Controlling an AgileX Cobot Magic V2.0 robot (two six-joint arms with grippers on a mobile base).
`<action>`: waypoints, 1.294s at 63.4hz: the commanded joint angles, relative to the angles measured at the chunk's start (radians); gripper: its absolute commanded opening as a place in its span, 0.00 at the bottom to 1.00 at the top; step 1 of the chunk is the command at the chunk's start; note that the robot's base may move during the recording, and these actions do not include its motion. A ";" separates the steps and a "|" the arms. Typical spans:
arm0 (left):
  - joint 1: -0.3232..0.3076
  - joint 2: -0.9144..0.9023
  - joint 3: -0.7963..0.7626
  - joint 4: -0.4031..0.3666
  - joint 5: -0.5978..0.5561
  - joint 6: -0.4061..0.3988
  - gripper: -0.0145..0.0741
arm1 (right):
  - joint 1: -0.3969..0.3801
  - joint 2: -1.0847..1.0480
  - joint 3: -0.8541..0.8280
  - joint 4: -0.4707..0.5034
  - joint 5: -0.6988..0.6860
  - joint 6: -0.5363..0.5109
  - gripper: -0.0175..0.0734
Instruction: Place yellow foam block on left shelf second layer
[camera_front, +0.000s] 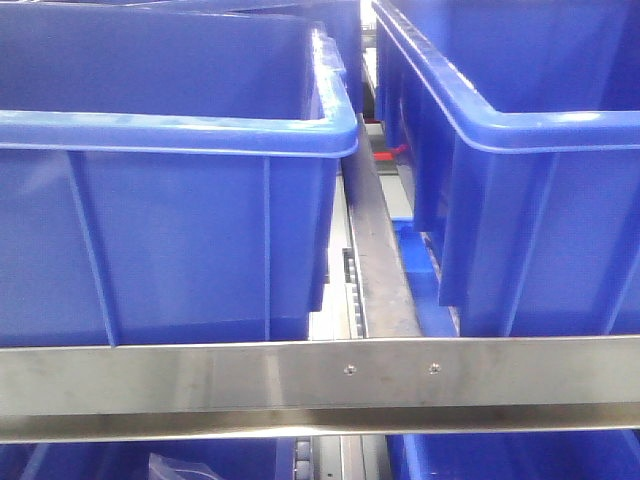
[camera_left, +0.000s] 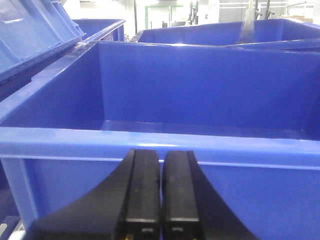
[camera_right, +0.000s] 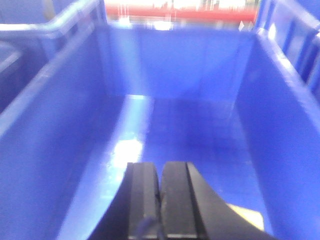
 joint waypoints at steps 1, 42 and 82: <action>0.001 -0.017 0.028 -0.006 -0.082 -0.003 0.30 | -0.008 -0.117 0.020 0.001 -0.083 -0.001 0.23; 0.001 -0.017 0.028 -0.006 -0.082 -0.003 0.30 | -0.008 -0.472 0.049 0.001 0.135 -0.001 0.23; 0.001 -0.017 0.028 -0.006 -0.082 -0.003 0.30 | -0.008 -0.504 0.267 0.001 -0.109 0.000 0.23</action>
